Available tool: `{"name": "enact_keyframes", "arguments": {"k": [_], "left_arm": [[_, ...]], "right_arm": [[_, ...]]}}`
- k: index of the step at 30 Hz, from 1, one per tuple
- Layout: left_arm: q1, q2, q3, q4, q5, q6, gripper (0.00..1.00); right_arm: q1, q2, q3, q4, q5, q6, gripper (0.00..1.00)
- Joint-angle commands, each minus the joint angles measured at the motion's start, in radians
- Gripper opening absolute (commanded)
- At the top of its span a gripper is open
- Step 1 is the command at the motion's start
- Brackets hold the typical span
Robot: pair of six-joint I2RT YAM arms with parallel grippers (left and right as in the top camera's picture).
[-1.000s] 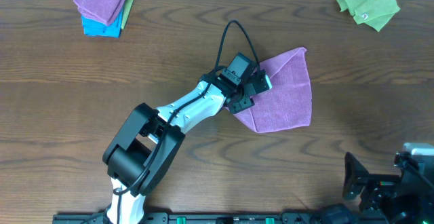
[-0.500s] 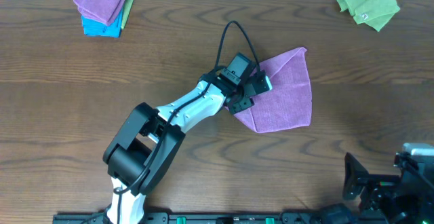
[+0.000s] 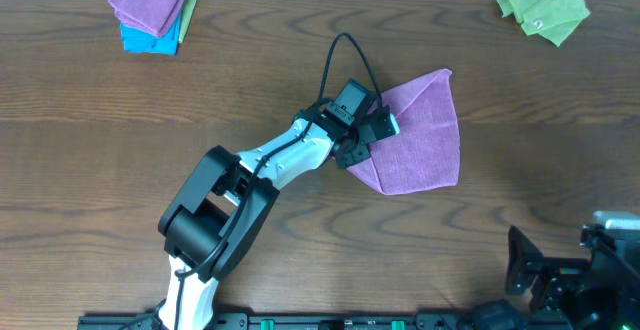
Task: Fold the cloth
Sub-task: 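Grasp the folded corner of the purple cloth with the left gripper, then pull the corner up-left with the left gripper to unfold the cloth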
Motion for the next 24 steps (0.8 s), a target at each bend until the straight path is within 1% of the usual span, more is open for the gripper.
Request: {"name": "enact_keyframes", "arguments": {"k": [1, 4, 10, 14, 15, 17, 21, 24], "left_arm": [[0.005, 0.007, 0.032, 0.009, 0.007, -0.002, 0.23], [0.005, 0.007, 0.046, 0.01, 0.007, -0.002, 0.28], [0.005, 0.007, 0.056, 0.013, -0.014, -0.001, 0.29], [0.005, 0.007, 0.056, 0.013, -0.015, -0.001, 0.21], [0.005, 0.007, 0.056, 0.013, -0.014, -0.001, 0.17], [0.005, 0.007, 0.056, 0.013, -0.014, -0.001, 0.06], [0.012, 0.007, 0.056, 0.014, -0.019, 0.0, 0.06], [0.03, 0.007, 0.056, 0.029, -0.079, 0.0, 0.06]], "right_arm": [[-0.013, 0.004, 0.001, -0.004, 0.008, 0.017, 0.99], [-0.013, 0.004, 0.001, -0.004, 0.001, 0.016, 0.99], [-0.013, 0.004, 0.001, -0.004, -0.001, 0.017, 0.99], [-0.013, 0.004, 0.001, -0.004, -0.001, 0.02, 0.99], [-0.013, 0.004, 0.001, -0.003, -0.001, 0.02, 0.99], [-0.013, 0.004, 0.001, -0.003, -0.001, 0.02, 0.99], [-0.013, 0.004, 0.001, -0.004, -0.001, 0.02, 0.99], [-0.013, 0.004, 0.001, -0.005, -0.001, 0.02, 0.99]]}}
